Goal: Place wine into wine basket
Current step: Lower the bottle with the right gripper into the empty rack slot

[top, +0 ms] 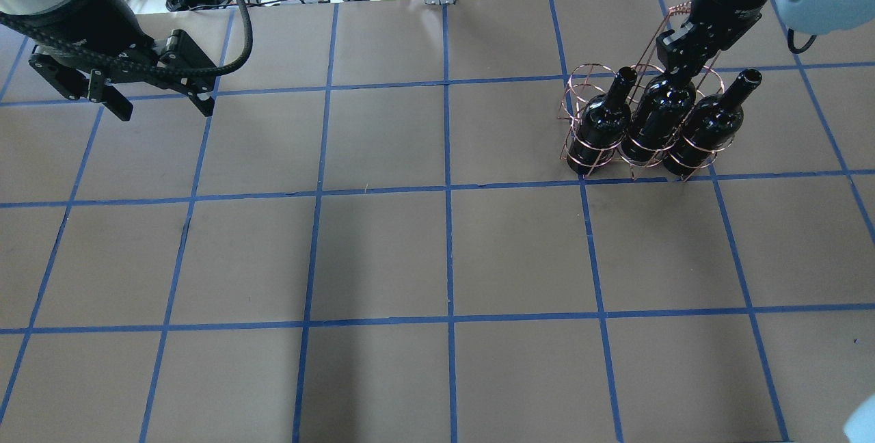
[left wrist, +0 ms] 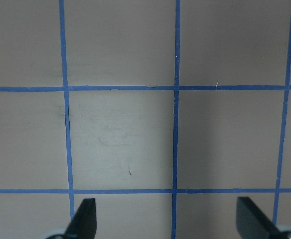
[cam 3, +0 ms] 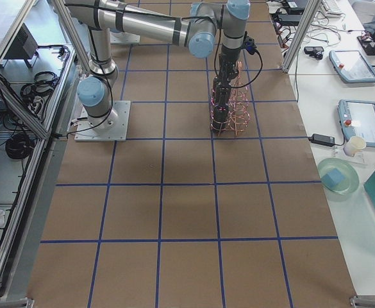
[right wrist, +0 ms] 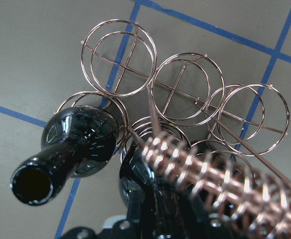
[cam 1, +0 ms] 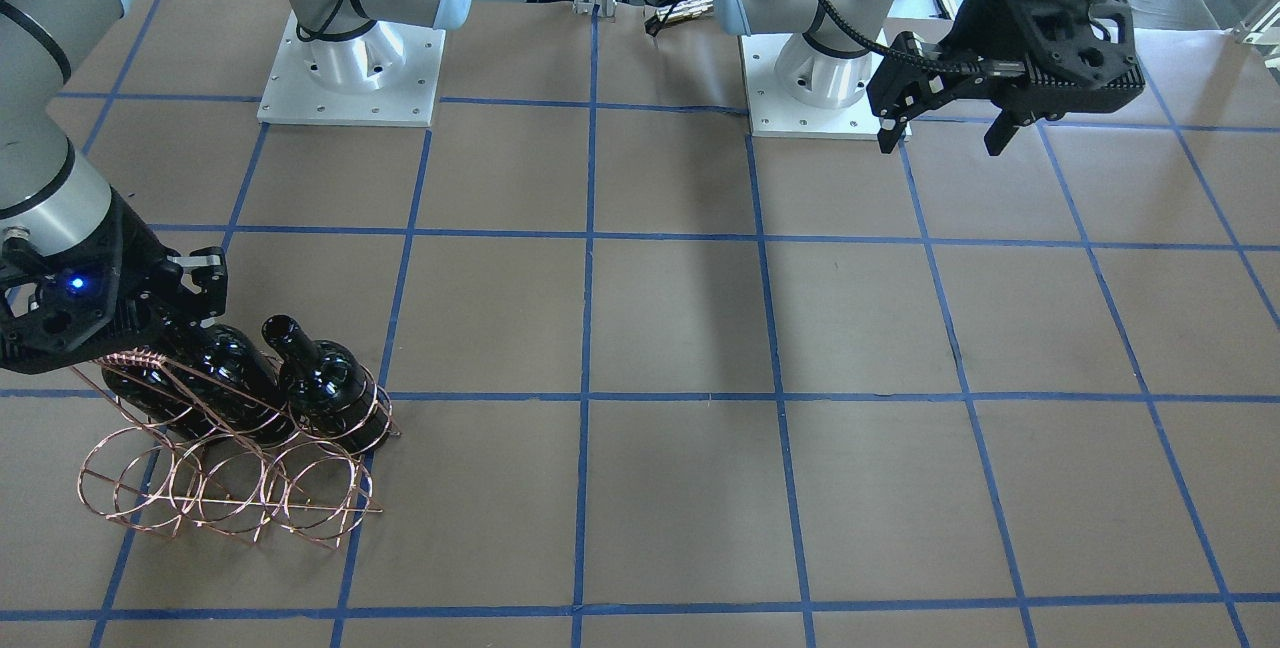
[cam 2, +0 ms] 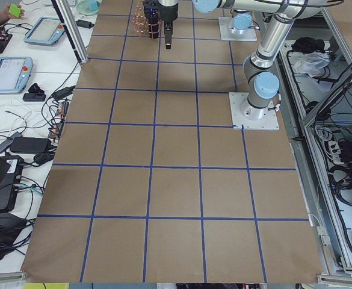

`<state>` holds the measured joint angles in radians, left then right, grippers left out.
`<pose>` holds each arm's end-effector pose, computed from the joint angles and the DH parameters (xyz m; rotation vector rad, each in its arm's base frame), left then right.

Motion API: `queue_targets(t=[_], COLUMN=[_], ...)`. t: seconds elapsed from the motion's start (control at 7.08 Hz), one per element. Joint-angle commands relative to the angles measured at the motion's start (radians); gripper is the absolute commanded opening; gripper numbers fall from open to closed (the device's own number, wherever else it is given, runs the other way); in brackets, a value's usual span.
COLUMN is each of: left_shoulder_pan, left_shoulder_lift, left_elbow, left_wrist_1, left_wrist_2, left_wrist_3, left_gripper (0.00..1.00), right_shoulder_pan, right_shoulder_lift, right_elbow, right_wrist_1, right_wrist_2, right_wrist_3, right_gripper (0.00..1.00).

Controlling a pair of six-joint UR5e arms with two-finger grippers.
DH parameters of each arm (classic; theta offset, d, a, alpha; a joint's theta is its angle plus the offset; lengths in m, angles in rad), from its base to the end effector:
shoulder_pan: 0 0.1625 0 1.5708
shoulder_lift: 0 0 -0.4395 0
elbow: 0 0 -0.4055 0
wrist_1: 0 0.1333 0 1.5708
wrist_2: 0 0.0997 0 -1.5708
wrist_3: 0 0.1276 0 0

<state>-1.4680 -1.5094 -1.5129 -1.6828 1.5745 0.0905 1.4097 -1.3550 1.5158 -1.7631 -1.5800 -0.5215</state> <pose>-0.0833 -0.4874 0.5226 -0.0193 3.1371 -0.0108 0.0345 -0.6115 0.4025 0.5593 -3.0716 0.0415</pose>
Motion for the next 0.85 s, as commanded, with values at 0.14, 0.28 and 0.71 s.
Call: queue_targets(t=[0.14,0.28,0.71], left_shoulder_pan=[0.0,0.0,0.0], left_shoulder_lift=[0.0,0.0,0.0], left_elbow=[0.0,0.0,-0.001], left_wrist_1=[0.0,0.0,0.0], left_wrist_2=[-0.001,0.001,0.001], left_wrist_3=[0.0,0.0,0.0], left_gripper=[1.0,1.0,1.0], right_shoulder_pan=[-0.002,0.001,0.027], right_shoulder_lift=[-0.016,-0.057,-0.25], right_elbow=[0.001,0.001,-0.009], right_wrist_1=[-0.035,-0.033,0.19], right_wrist_2=[0.002,-0.001,0.012], right_wrist_3=[0.0,0.003,0.221], right_gripper=[1.0,1.0,1.0])
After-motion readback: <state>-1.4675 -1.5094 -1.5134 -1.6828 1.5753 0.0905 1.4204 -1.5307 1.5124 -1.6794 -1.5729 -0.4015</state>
